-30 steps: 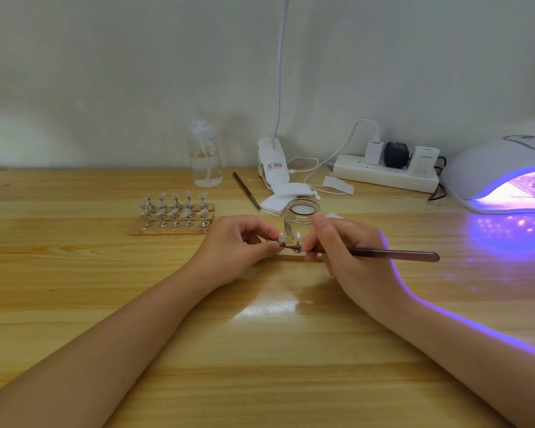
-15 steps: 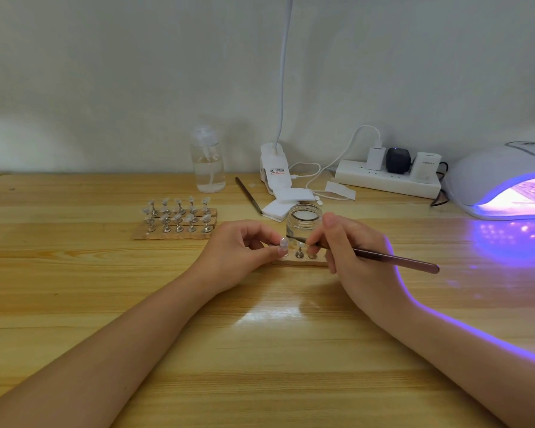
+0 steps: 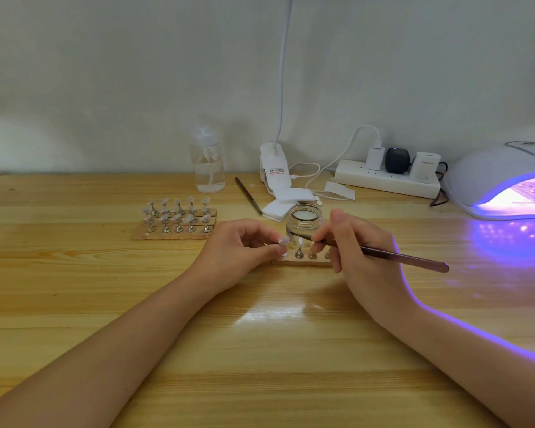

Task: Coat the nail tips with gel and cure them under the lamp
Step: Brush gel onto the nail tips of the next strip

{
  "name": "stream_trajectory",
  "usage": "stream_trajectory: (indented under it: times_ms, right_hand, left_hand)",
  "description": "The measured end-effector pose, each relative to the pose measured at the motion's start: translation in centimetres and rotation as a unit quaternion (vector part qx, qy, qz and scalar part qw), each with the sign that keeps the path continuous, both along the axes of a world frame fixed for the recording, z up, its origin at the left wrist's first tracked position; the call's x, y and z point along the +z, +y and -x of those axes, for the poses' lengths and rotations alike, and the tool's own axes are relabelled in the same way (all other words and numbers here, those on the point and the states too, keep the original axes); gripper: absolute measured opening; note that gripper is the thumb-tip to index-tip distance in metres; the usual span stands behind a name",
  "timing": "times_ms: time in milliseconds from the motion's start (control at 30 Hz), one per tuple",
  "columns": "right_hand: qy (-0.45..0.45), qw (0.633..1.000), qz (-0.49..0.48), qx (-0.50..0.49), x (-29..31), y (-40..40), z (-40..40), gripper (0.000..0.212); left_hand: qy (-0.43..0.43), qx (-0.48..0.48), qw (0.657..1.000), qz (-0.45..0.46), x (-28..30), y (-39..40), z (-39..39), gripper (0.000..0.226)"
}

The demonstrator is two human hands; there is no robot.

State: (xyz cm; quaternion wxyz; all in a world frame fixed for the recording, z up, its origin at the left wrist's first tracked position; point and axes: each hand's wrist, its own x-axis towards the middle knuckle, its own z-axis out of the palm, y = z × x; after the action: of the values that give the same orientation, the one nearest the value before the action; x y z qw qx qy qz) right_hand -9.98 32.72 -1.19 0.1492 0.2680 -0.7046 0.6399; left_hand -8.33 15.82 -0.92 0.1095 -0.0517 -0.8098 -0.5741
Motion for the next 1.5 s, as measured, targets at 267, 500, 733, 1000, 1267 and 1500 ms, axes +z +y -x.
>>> stream_trajectory:
  times_ms: [267, 500, 733, 1000, 1267, 1500]
  right_hand:
    - [0.029, 0.999, -0.017, 0.003, 0.1, 0.04, -0.11, 0.034]
    - [0.062, 0.995, -0.083, -0.002, 0.11, -0.04, -0.06, 0.031]
    - [0.044, 0.995, -0.086, -0.001, 0.09, -0.05, -0.16, 0.031]
    - [0.026, 0.998, -0.039, 0.036, -0.12, 0.16, -0.4, 0.041]
    - [0.055, 0.989, -0.129, -0.04, 0.04, -0.01, 0.07, 0.027]
    - [0.041, 0.996, -0.078, 0.003, 0.03, 0.09, -0.26, 0.038]
  left_hand:
    - [-0.003, -0.002, 1.0, -0.03, -0.01, -0.07, -0.02, 0.014]
    - [0.01, 0.007, 0.999, 0.044, 0.02, -0.02, -0.14, 0.013]
    - [0.007, -0.001, 0.998, 0.06, 0.0, -0.12, -0.2, 0.011]
    - [0.0, 0.007, 0.999, 0.04, -0.08, -0.17, -0.12, 0.014]
    - [-0.001, 0.007, 0.998, 0.054, 0.02, -0.16, -0.23, 0.011]
    - [-0.002, 0.007, 0.998, 0.057, -0.05, -0.17, -0.19, 0.012]
